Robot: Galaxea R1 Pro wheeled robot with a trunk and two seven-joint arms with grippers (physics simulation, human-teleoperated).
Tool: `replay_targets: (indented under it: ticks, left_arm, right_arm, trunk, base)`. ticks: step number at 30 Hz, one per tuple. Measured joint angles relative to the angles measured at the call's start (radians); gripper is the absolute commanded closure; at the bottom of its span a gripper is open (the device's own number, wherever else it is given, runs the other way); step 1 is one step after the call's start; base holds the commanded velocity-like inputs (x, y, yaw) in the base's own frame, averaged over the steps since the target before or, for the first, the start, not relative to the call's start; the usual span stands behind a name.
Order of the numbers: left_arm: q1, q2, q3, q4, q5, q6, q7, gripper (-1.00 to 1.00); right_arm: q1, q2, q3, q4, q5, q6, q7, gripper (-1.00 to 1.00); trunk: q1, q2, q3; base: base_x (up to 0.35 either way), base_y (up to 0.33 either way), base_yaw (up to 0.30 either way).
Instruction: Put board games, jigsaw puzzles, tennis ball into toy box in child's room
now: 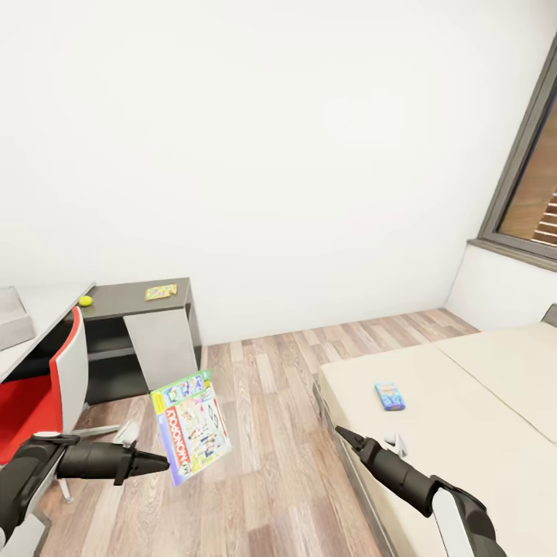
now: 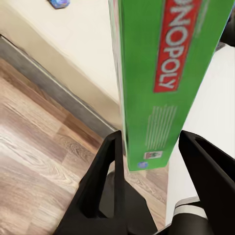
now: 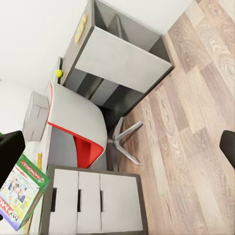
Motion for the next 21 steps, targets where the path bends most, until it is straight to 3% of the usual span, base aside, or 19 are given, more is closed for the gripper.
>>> replay_targets:
  ticks: [21]
  left_arm:
    - [0.000, -0.003, 0.006, 0.000, 0.004, 0.001, 0.000, 1.00]
  right_arm:
    - [0.000, 0.002, 0.000, 0.001, 0.000, 0.000, 0.000, -1.00]
  trunk:
    - [0.000, 0.000, 0.000]
  base:
    - [0.000, 0.000, 0.241]
